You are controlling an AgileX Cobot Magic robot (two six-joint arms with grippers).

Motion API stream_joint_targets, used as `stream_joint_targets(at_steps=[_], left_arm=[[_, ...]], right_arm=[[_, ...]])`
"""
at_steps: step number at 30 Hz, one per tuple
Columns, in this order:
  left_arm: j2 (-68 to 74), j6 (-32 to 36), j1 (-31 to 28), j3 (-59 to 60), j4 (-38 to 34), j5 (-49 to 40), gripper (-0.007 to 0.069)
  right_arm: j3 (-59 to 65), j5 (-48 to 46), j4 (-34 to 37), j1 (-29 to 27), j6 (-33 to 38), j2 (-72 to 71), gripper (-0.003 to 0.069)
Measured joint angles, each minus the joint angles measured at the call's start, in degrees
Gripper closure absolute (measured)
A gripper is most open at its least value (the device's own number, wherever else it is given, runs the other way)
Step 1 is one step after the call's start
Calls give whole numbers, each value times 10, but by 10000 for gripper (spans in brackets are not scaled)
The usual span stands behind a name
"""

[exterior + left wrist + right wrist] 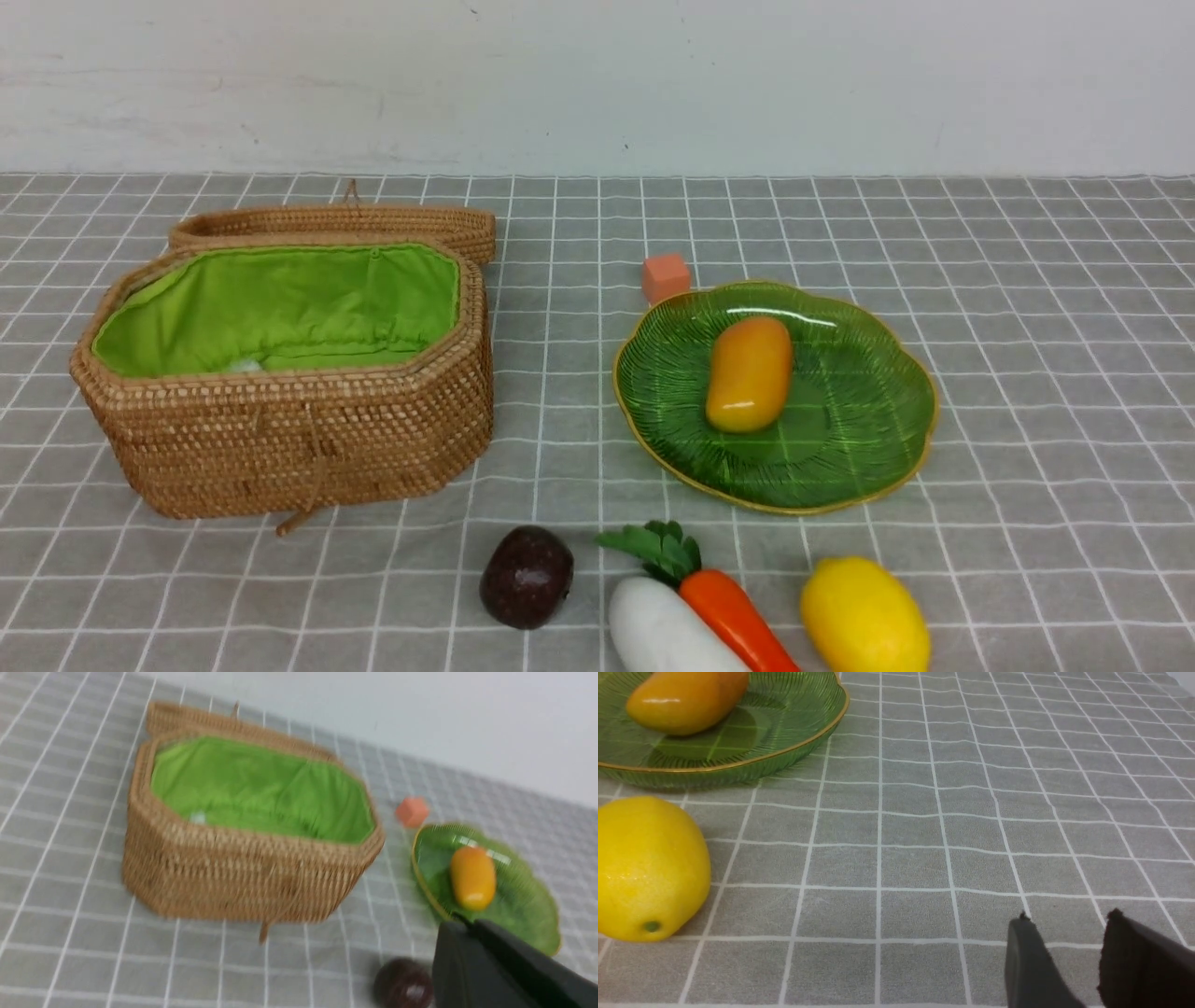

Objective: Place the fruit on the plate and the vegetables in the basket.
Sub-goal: Use the right arm to grab a lemon and put it into the right plate

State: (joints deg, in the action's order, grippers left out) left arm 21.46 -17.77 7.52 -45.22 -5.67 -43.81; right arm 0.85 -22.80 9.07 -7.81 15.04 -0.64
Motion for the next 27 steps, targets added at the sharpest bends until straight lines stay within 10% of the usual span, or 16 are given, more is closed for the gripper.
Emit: stream_joint_targets(at_steps=[18,27], left_arm=[[0,-1,0,1,14,-1,638],[-77,7,-28,163,84,145,638]], right_arm=[[0,0,1,0,0,0,417],[0,0,1,0,0,0,417]])
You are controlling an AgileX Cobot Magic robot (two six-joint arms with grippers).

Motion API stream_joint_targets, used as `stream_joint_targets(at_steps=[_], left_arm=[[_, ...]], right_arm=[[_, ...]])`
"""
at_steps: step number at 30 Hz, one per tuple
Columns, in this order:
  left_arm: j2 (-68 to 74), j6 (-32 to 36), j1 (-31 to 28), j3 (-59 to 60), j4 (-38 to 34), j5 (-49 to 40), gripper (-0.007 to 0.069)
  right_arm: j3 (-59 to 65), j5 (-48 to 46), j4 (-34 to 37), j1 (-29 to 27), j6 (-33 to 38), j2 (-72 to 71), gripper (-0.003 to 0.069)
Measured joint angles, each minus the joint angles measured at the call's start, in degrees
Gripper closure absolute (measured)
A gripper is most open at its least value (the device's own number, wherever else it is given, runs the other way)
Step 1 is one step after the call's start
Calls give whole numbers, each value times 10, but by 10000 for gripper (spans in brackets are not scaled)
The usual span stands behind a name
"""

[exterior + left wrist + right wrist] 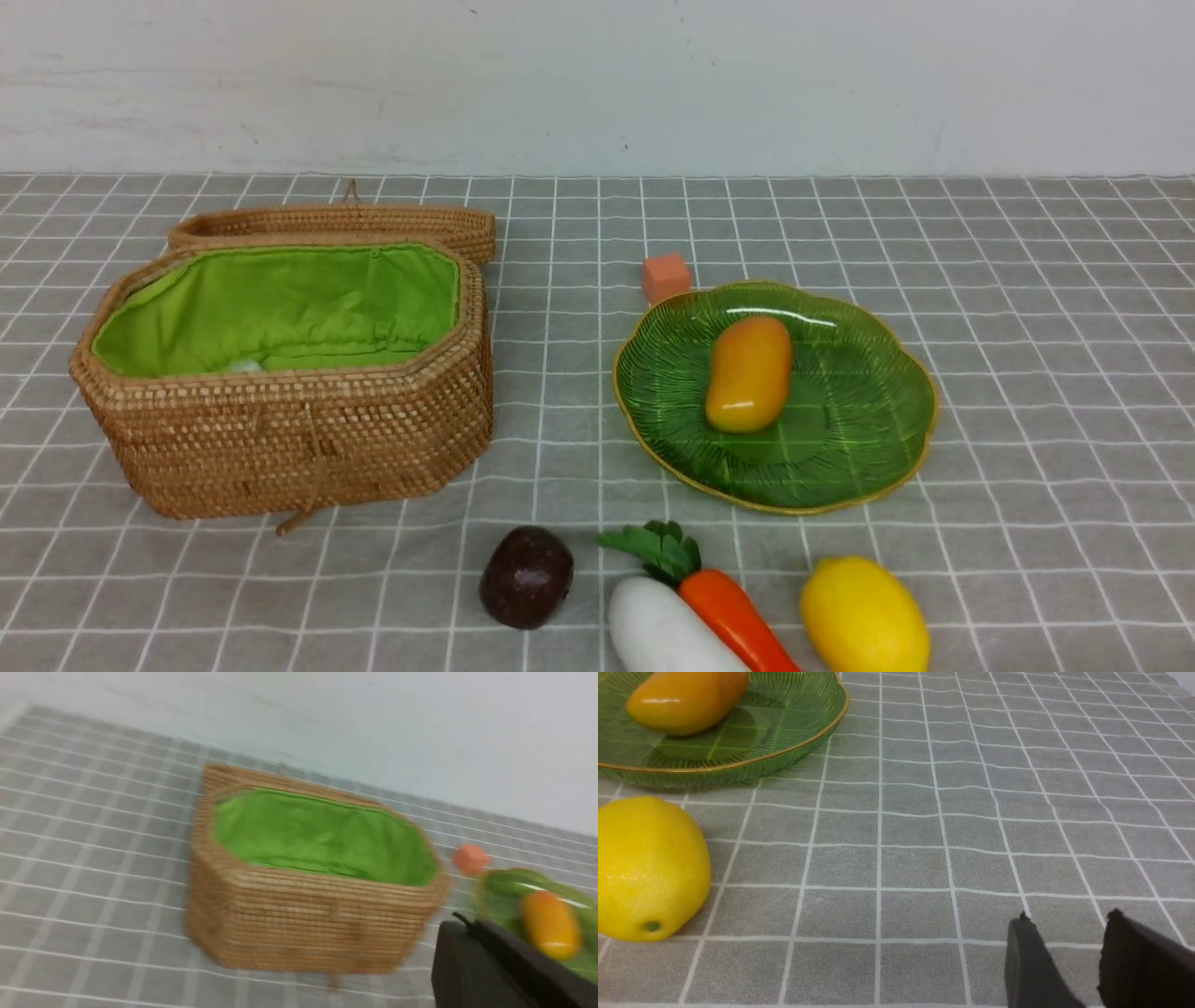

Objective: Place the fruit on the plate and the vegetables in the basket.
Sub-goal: Use the right arm to grab a lemon and put it into the right plate

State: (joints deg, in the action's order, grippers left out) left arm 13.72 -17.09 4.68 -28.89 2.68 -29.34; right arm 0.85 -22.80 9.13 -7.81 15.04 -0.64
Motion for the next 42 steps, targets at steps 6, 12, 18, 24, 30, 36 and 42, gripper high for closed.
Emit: stream_joint_targets(at_steps=[6,12,18,24,30,36,42], left_arm=[[-104,25,-53,169,21,86,638],[-142,27,-62,296,0,96,638],[-142,28,-62,305,-1,67,634],[-142,29,-62,305,-1,67,629],[-142,29,-62,305,-1,67,625],[-142,29,-62,305,-1,67,619],[-142,29,-62,305,-1,67,617]], right_arm=[[0,0,0,0,0,0,417],[0,0,0,0,0,0,417],[0,0,0,0,0,0,417],[0,0,0,0,0,0,417],[0,0,0,0,0,0,417],[0,1,-5,0,0,0,417],[7,79,6,0,-4,0,417]])
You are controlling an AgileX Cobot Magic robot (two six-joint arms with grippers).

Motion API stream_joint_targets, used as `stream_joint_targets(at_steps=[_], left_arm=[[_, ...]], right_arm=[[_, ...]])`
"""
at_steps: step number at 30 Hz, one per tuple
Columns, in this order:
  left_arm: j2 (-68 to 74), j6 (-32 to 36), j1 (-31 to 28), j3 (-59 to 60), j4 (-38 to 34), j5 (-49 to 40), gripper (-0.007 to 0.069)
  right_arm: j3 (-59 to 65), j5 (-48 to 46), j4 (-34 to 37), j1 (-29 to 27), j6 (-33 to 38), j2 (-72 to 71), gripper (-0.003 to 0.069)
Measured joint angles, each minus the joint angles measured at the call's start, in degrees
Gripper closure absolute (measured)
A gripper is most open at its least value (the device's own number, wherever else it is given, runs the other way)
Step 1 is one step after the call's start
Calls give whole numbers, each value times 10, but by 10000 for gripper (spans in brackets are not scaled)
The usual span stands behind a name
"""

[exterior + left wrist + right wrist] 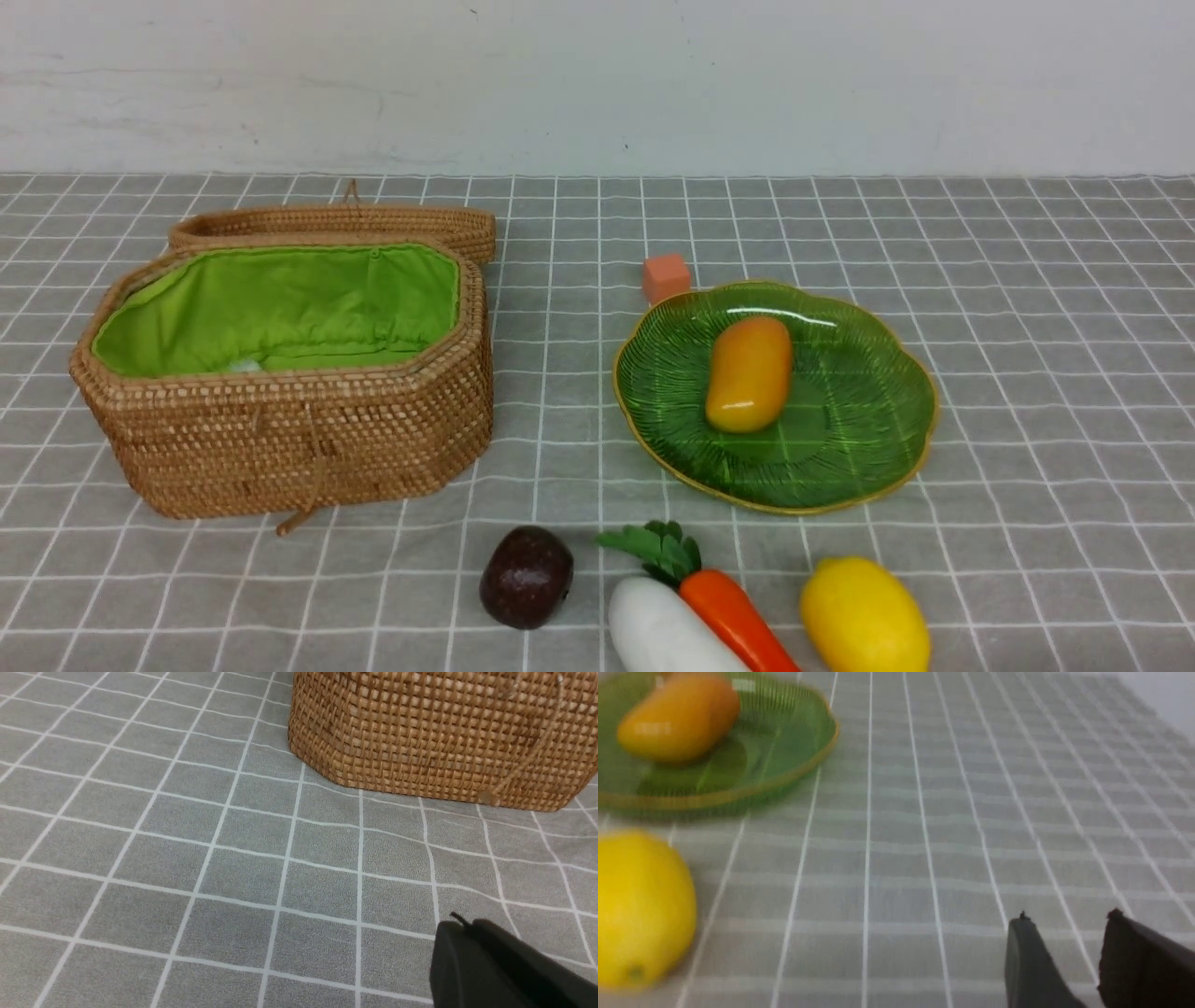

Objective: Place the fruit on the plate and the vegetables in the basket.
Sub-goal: Use the right arm to grab a lemon and put it into the right plate

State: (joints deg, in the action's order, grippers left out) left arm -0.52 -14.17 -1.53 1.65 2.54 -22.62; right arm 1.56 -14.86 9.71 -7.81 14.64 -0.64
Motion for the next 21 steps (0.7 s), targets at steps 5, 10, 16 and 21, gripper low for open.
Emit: stream_joint_targets(at_steps=[5,10,16,21], left_arm=[[0,0,0,0,0,0,613],[0,0,0,0,0,0,606],[0,0,0,0,0,0,601],[0,0,0,0,0,0,601]], right_arm=[[0,149,99,0,-57,0,417],[0,259,165,0,-80,0,417],[-32,217,173,0,-109,0,417],[-159,72,150,0,-109,39,417]])
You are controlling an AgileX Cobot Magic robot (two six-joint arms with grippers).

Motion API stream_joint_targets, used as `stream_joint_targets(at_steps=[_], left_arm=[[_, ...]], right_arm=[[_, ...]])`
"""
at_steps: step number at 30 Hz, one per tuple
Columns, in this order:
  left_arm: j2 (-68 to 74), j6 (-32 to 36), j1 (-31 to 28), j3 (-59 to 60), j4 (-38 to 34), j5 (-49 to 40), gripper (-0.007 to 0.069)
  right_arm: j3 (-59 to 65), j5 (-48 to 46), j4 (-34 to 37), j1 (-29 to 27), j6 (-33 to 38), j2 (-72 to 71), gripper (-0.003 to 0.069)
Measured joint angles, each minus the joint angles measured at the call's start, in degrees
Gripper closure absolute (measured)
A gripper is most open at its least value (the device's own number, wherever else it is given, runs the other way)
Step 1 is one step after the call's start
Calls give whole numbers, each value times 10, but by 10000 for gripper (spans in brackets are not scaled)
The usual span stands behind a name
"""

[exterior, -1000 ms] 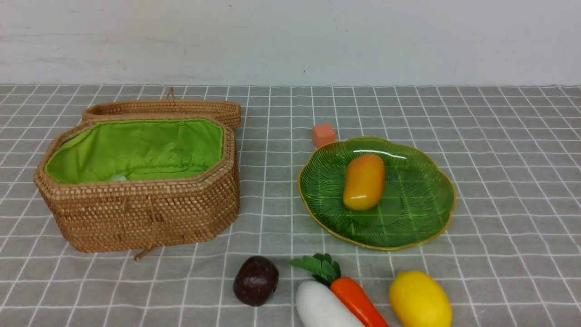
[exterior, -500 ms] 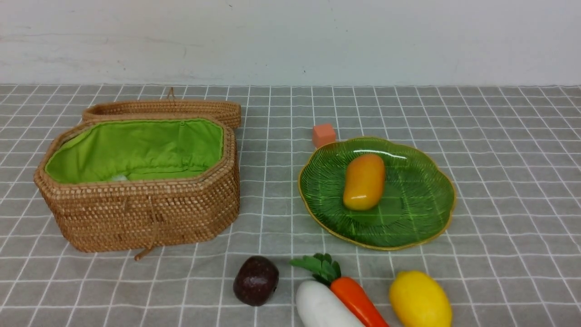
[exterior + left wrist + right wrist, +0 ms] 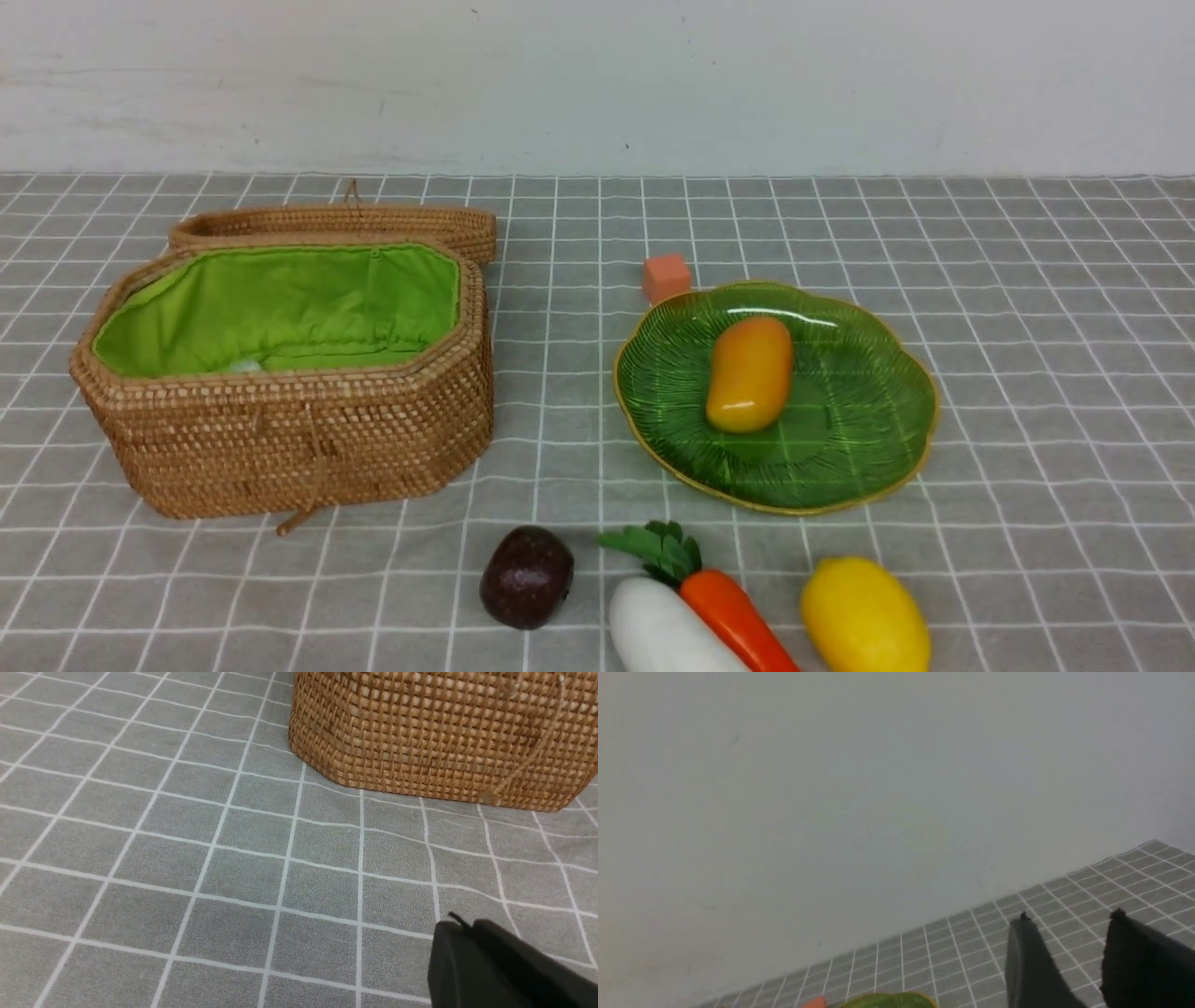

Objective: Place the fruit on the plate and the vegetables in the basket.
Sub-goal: Use the right arm to grab a lemon and put it into the right plate

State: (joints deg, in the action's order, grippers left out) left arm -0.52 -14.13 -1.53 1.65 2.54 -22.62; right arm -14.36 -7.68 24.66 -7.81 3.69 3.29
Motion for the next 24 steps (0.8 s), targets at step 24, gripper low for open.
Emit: stream_joint_targets(at_steps=[24], left_arm=[[0,0,0,0,0,0,578]], right_arm=[[-246,-322,-22,157,159,474,396]])
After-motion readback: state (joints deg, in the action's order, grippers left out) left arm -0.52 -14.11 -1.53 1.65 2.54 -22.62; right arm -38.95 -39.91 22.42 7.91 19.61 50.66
